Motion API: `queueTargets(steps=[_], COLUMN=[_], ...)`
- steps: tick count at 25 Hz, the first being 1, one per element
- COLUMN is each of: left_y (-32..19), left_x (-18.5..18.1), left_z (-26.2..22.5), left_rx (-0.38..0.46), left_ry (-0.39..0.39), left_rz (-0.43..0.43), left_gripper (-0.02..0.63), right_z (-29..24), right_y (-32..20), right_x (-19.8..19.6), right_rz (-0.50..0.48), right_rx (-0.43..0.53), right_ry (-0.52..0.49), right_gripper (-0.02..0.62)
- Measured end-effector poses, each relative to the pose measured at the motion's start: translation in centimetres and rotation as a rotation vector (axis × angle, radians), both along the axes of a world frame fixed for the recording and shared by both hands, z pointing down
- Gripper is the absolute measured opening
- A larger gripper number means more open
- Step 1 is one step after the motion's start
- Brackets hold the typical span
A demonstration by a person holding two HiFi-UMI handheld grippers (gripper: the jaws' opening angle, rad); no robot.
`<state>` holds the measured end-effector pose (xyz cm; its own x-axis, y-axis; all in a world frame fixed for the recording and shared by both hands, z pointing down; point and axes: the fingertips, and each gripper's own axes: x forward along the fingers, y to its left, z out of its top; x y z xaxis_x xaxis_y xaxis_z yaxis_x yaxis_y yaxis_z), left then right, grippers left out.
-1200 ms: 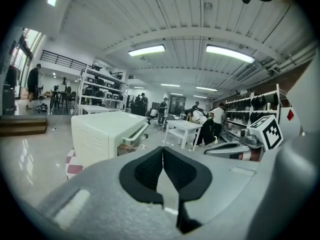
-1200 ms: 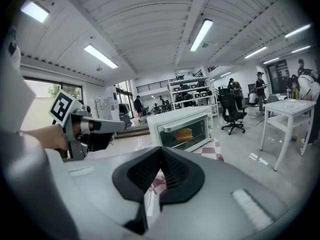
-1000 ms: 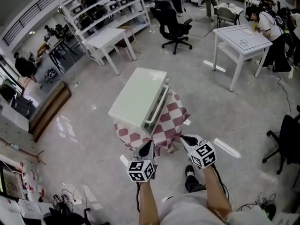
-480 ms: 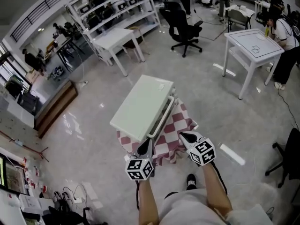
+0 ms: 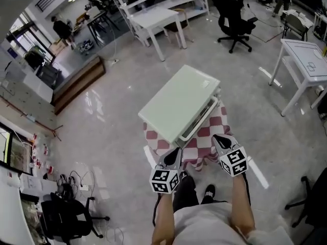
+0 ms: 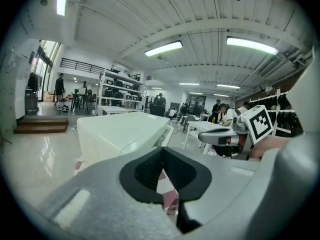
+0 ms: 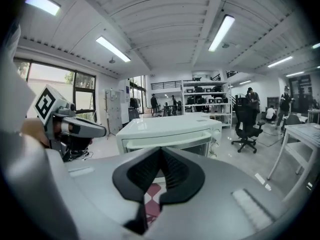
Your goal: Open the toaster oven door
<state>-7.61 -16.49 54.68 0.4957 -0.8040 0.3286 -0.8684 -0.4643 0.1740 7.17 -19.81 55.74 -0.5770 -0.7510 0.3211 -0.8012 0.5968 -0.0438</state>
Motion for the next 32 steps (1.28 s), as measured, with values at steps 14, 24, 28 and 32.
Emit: queueTargets(steps=[14,24,28,32], left_y=[-6.3,-6.0,-5.5,-4.6], left_x=[-2.8,-0.2,0.3,0.6], left_z=[-0.4,0.8,1.0,1.2], left_rx=[-0.022,-0.047,-0.051,-0.052], left_ry=[0.010,-0.031,-0.026,-0.023], left_rz=[0.035,0.135,0.145,0.141], left_gripper=[0.006,0.006,0.006,0.005], right_z=[-0.4,3.8,4.9,5.2], right_y=[-6.4,-7.6,-7.0,-6.6], right_x=[-5.8,-7.0,-7.5,-7.2], right_rz=[-0.305,-0.646,-0.765,-0.835], right_rx=[0.136,0.404,0.521,0.527], right_ry=[0.309,0.844,1.043,1.098], right_gripper=[0.003,0.003,0.003,0.025])
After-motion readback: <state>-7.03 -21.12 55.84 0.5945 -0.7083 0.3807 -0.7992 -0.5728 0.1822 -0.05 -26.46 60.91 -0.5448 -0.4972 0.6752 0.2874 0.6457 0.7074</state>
